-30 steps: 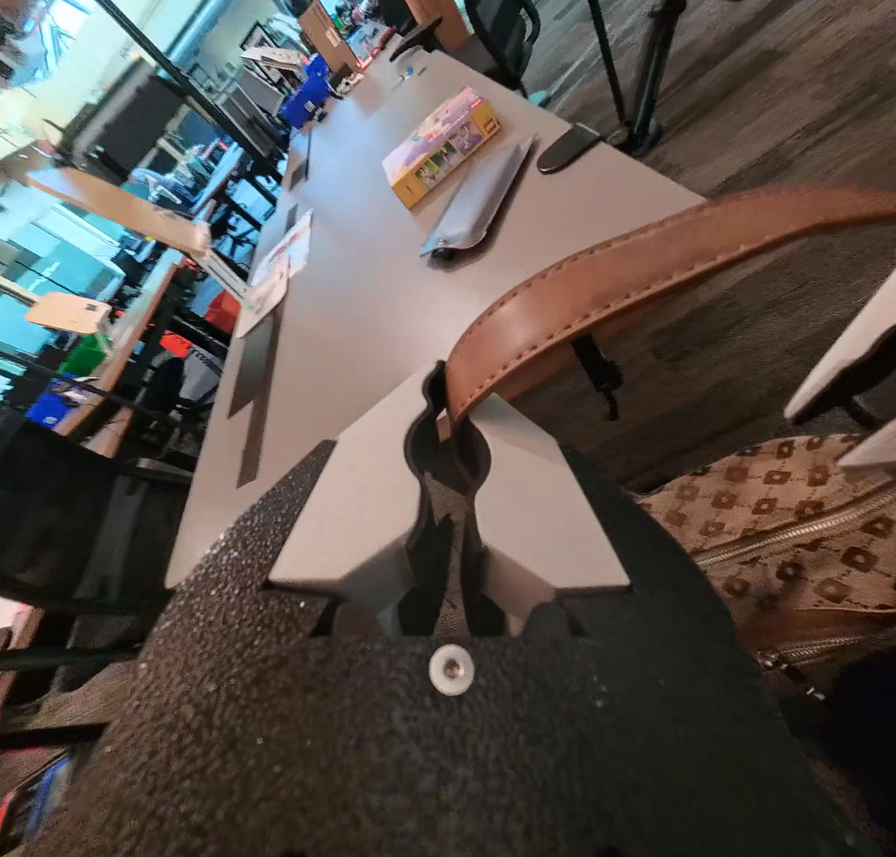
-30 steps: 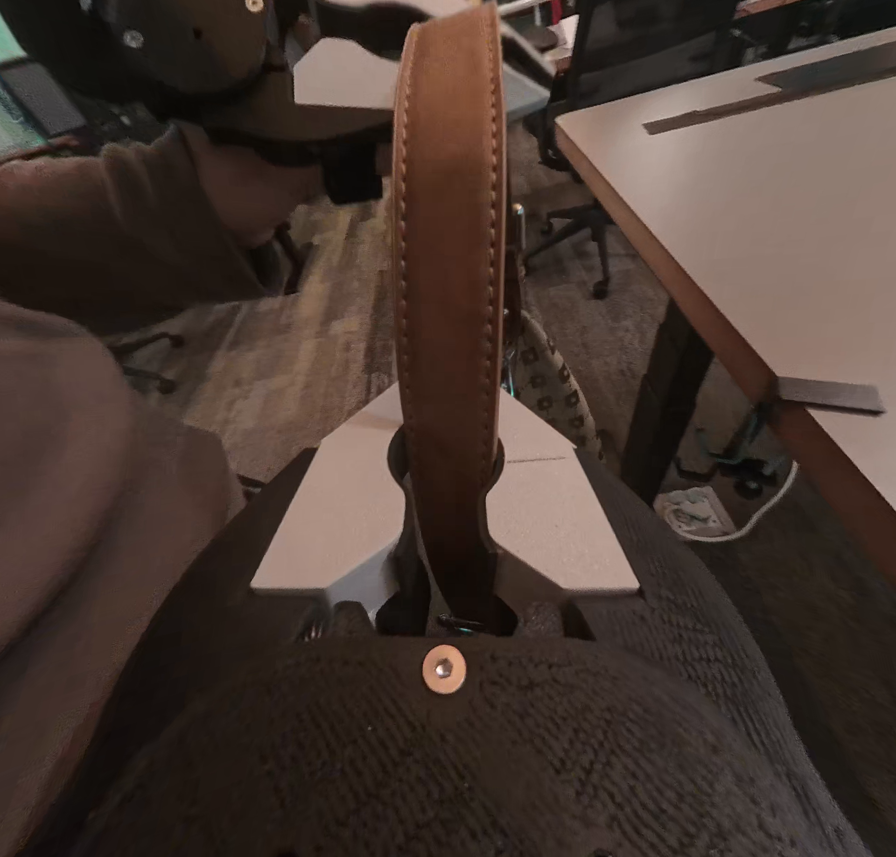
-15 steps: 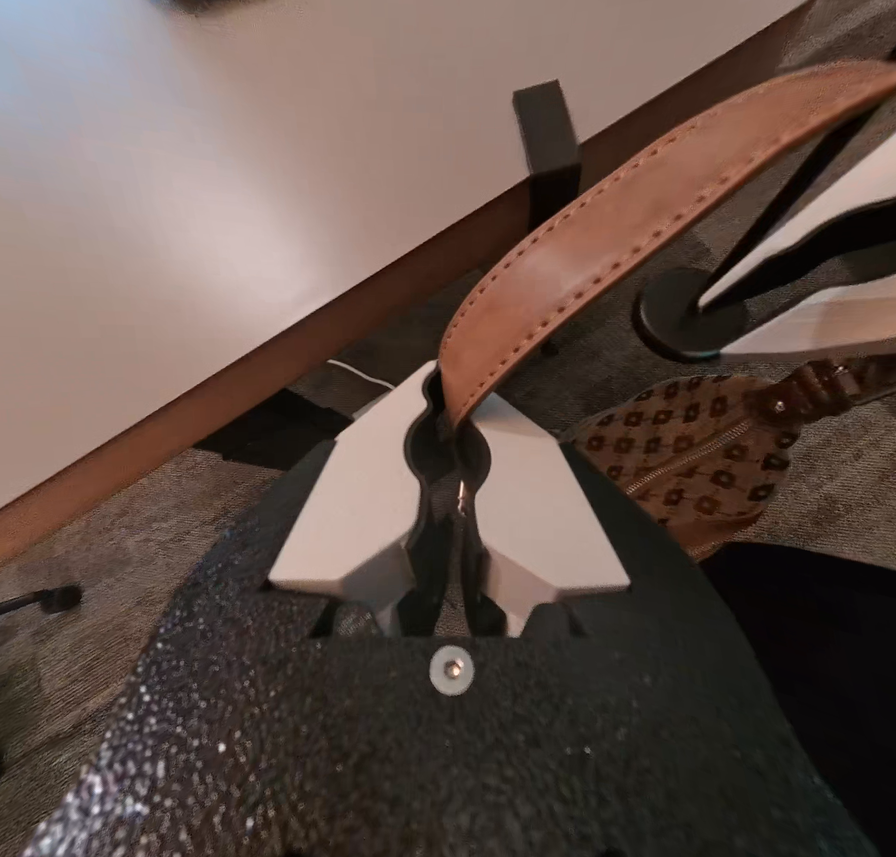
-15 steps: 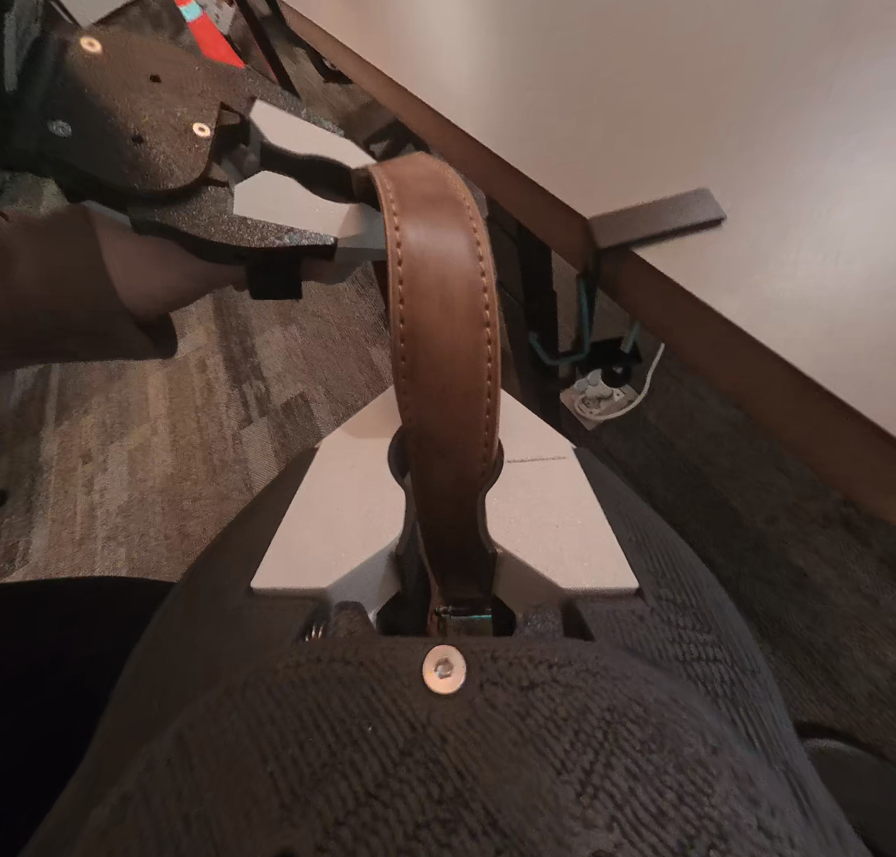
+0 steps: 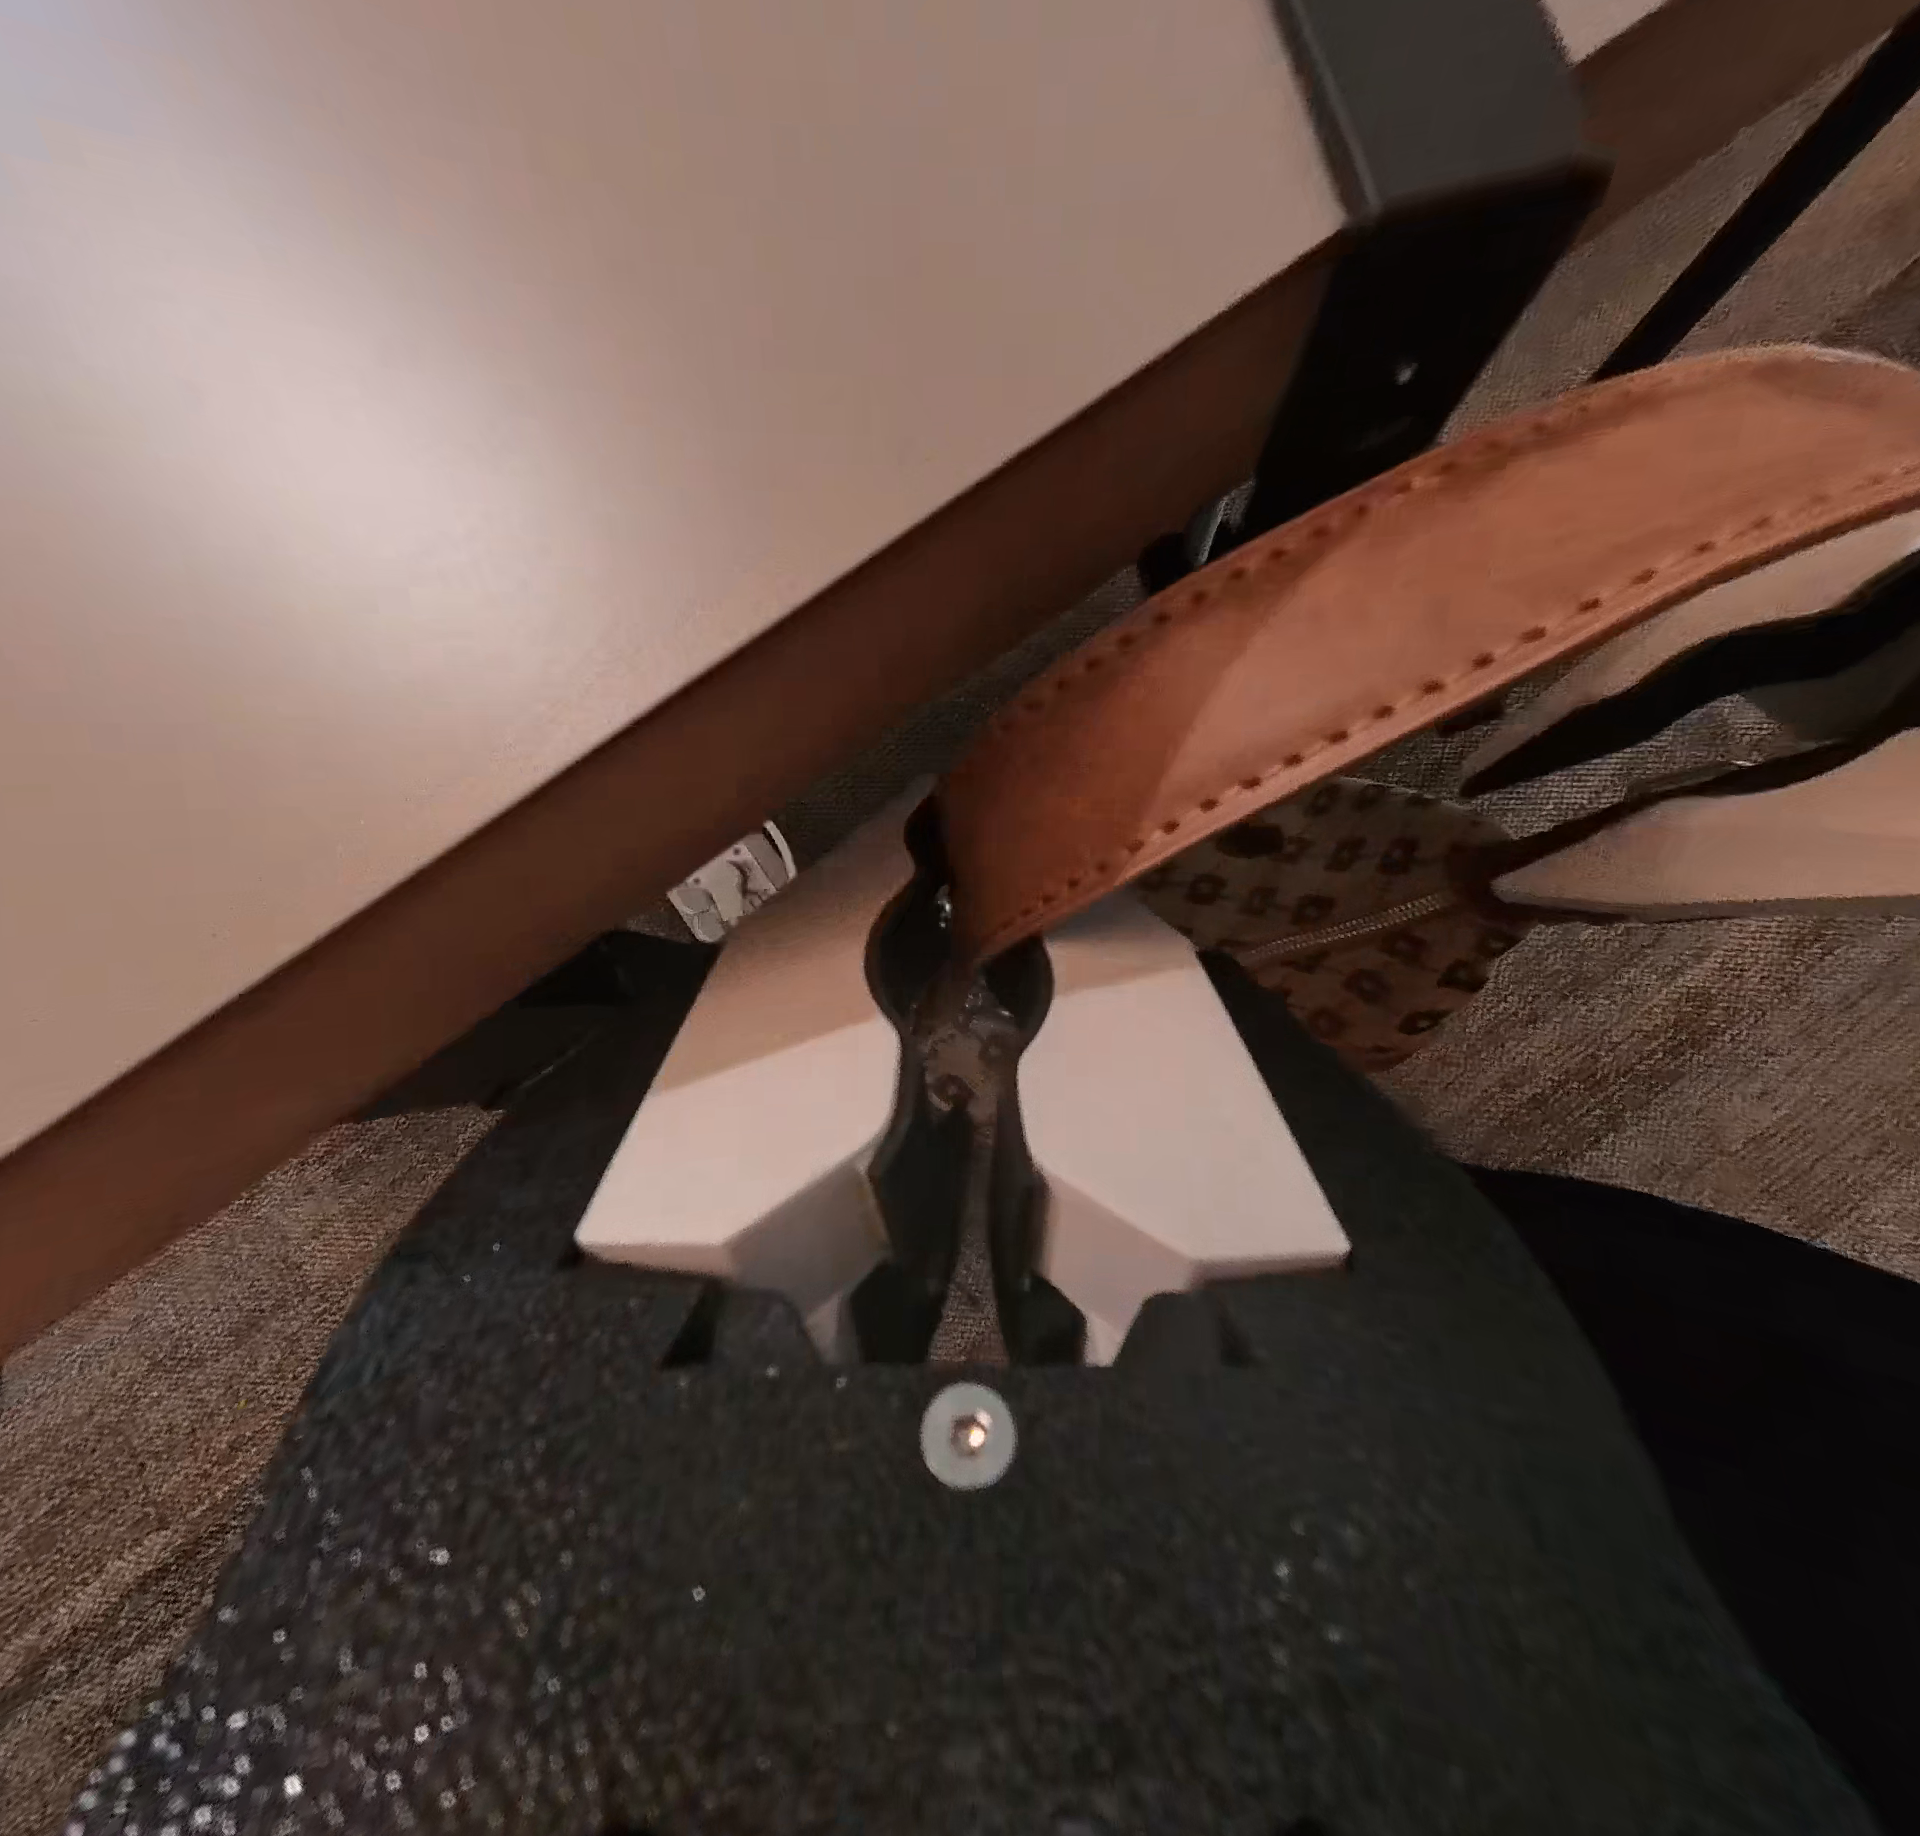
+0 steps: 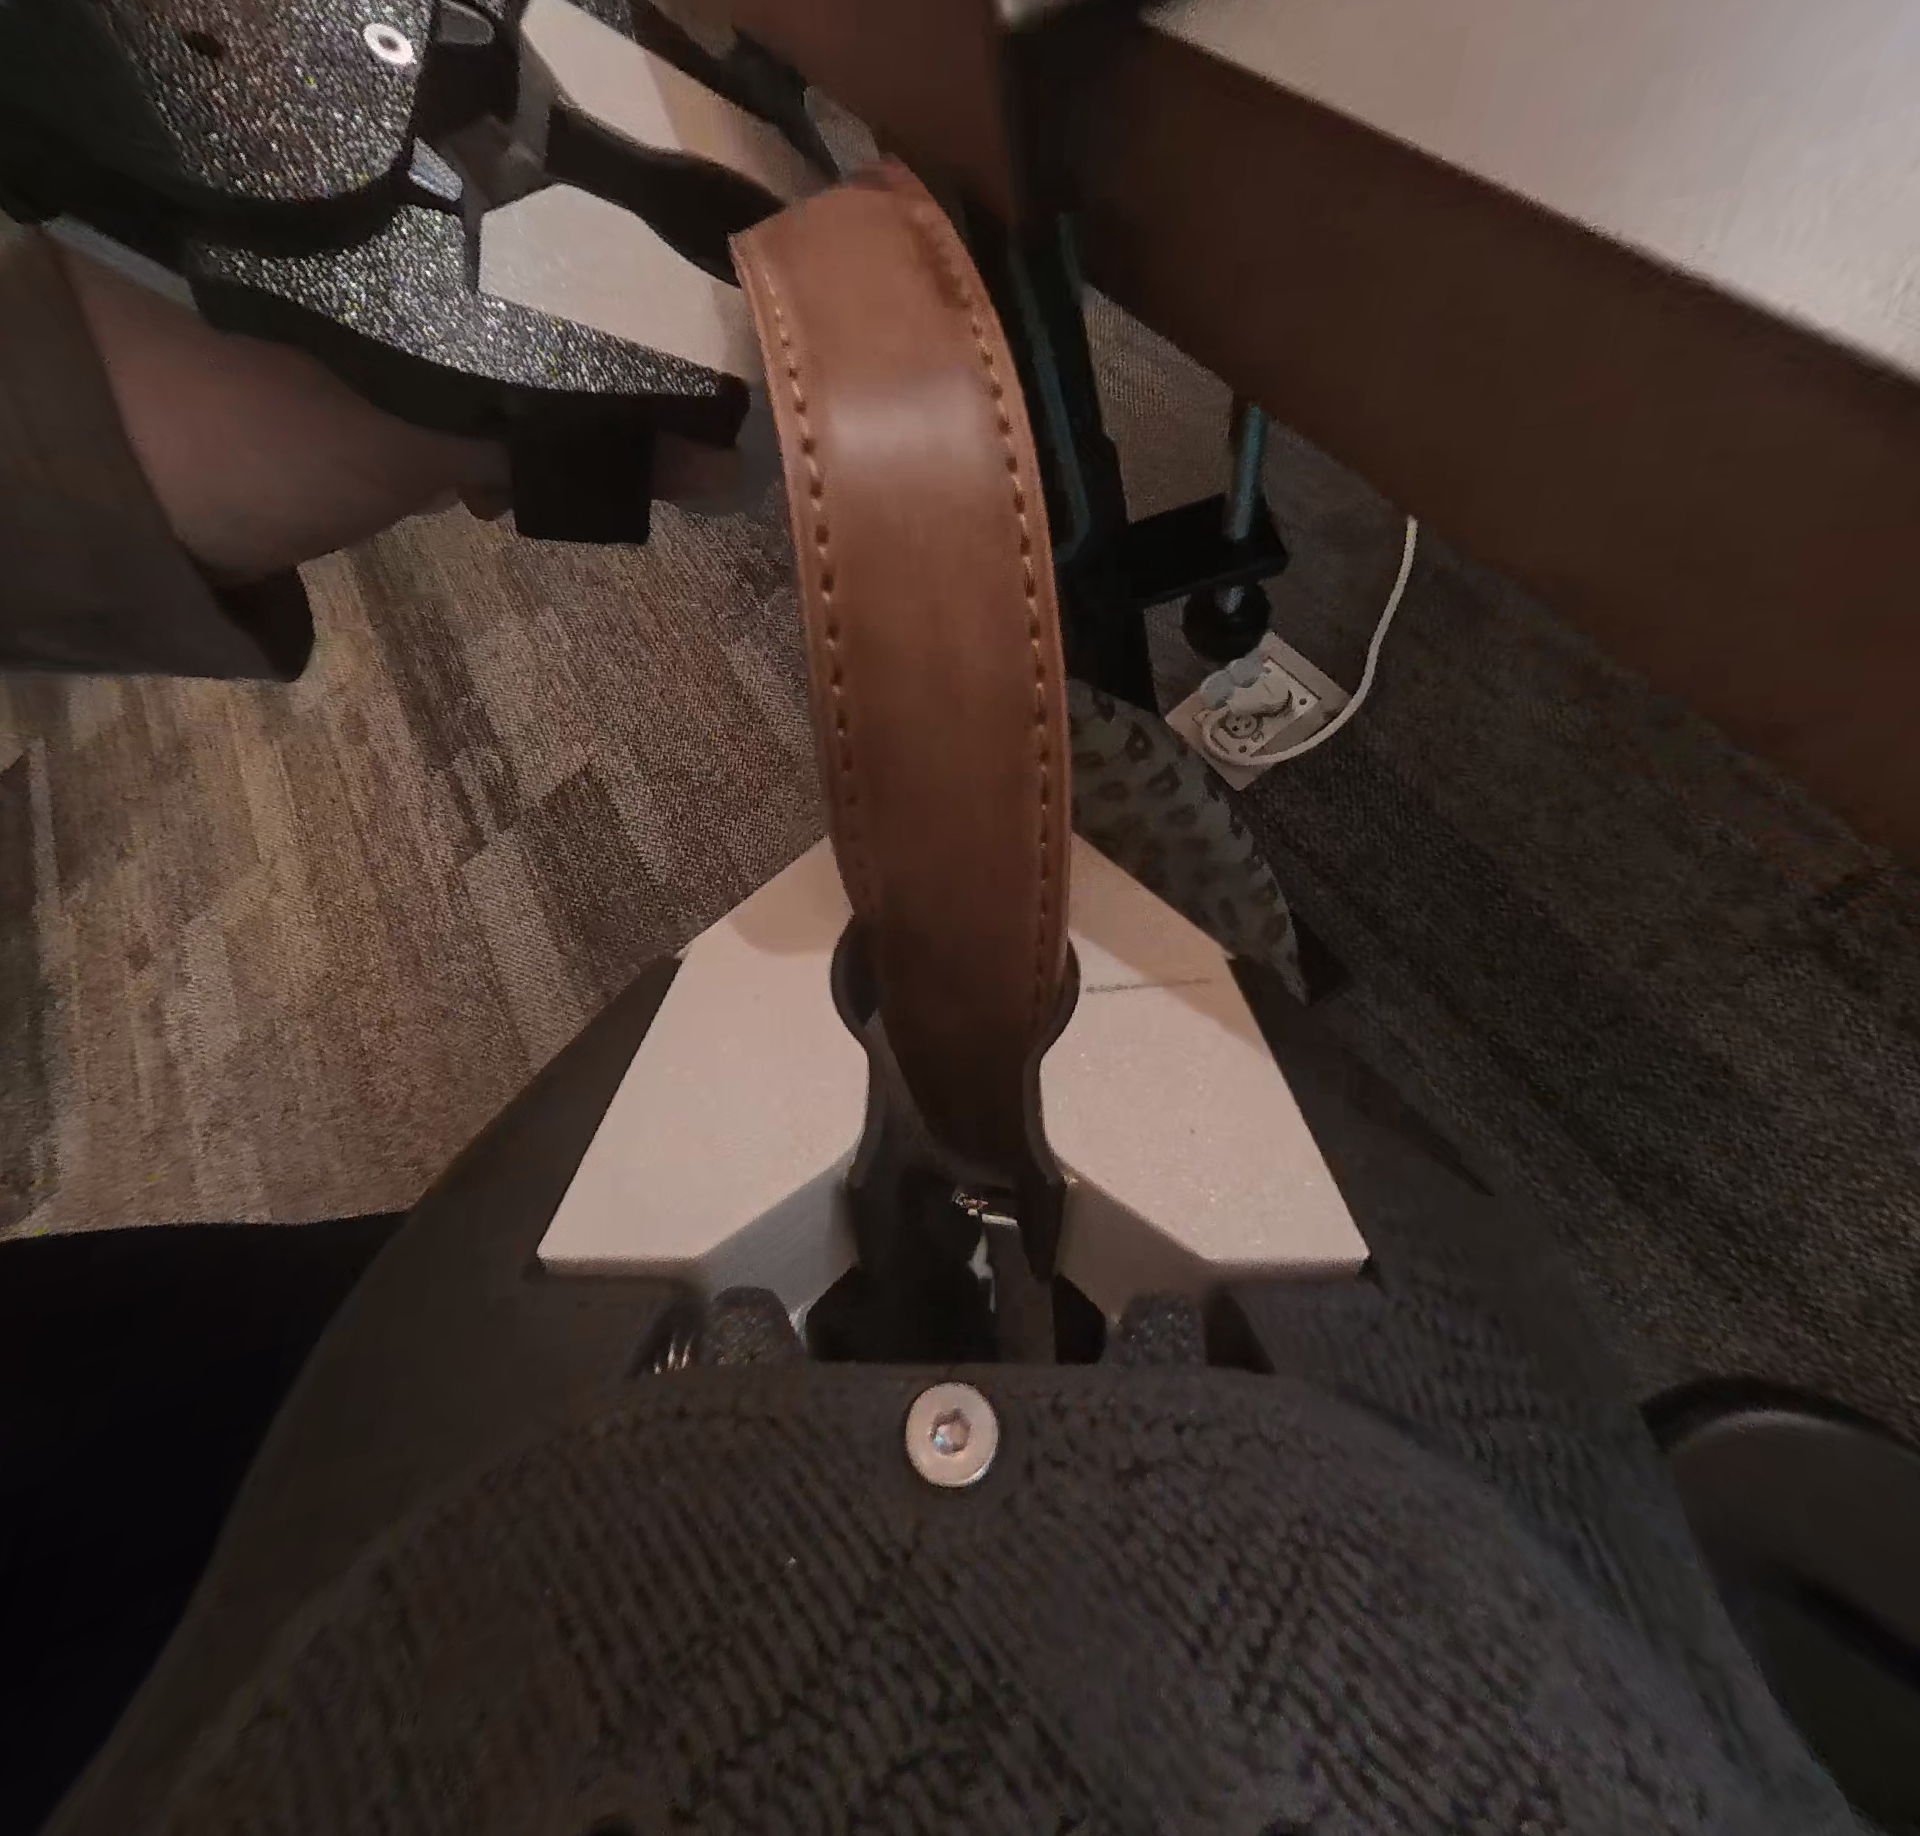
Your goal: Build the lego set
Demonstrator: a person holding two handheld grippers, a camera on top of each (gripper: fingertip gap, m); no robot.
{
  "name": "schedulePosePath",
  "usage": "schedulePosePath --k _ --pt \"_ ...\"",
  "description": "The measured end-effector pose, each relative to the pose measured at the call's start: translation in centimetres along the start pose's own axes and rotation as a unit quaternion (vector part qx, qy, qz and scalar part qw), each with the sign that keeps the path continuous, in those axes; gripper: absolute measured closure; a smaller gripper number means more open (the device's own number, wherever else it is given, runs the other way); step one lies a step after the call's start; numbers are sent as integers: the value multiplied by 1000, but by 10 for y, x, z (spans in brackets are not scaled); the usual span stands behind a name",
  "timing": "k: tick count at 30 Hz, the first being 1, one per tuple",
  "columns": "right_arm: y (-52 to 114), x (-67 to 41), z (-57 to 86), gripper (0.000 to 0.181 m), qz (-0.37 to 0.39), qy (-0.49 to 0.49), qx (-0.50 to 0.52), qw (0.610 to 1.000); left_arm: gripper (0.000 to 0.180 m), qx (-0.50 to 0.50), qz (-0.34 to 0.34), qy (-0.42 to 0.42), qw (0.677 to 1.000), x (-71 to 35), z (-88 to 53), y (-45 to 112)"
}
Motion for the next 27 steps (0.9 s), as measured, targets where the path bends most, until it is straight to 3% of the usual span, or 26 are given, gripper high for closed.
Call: schedulePosePath --k 1,19,24,27 --pt "3 2 2 165 -3 4 -3 1000 180 2 -3 -2 1000 1 -1 4" --pt "41 25 3 165 -23 31 -44 998 180 37 -26 -35 998 33 12 46" --pt "31 18 -4 159 -7 22 10 1000 180 51 6 -49 997 26 12 38" --pt "18 -6 -2 149 48 46 73 995 180 58 5 -28 998 21 18 37"
Point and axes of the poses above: each gripper's, where its closed fingertips meet, y out along the fingers, x out of its underside, z = x × y across the jaws, the point moved 9 cm from there along -y, back along the fingers, and after that the axes turned 15 degrees about -y, right-handed, at the moved point
